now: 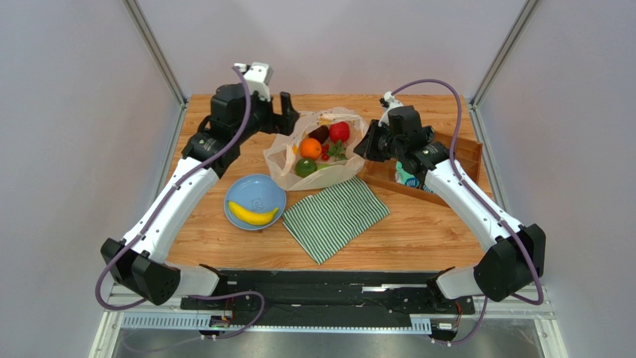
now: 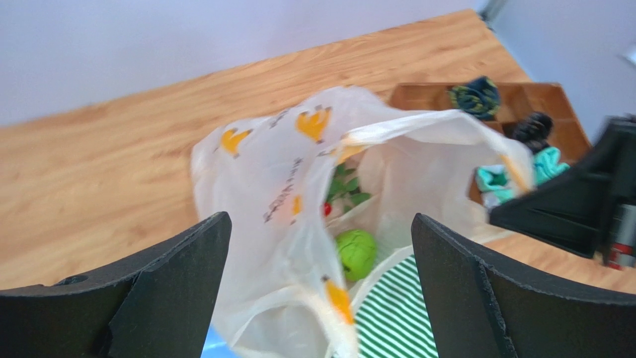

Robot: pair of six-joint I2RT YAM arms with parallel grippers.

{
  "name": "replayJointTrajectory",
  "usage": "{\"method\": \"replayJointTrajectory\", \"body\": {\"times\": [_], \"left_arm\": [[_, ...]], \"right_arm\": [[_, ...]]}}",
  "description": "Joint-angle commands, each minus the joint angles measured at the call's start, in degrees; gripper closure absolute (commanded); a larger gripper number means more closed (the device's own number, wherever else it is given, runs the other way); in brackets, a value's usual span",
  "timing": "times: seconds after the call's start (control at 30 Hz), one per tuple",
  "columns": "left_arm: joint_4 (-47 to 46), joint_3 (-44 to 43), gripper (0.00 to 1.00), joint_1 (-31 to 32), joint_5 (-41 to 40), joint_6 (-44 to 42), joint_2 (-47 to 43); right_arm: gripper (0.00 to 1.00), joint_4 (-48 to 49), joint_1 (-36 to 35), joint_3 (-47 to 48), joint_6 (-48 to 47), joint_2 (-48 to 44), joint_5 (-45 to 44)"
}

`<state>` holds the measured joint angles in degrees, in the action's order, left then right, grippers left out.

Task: Place the fruits into the plastic bag

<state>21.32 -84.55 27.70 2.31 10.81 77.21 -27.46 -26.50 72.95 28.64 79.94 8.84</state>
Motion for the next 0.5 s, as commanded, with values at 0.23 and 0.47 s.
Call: {"method": "replayJointTrajectory", "body": {"times": [0.23,0.47], "left_arm": [[4.17,17.04,0.01,-15.48,-6.17,11.69,-14.00],[3.11,32.41,0.01,-24.62,-5.73,17.04,-21.48]], "right_arm": [[1.00,-0.05,-0.31,0.35,-0.78,-1.28,-0.67],[1.00,0.13,-0.31,0.00,-0.78,-1.19,-0.49]]}}
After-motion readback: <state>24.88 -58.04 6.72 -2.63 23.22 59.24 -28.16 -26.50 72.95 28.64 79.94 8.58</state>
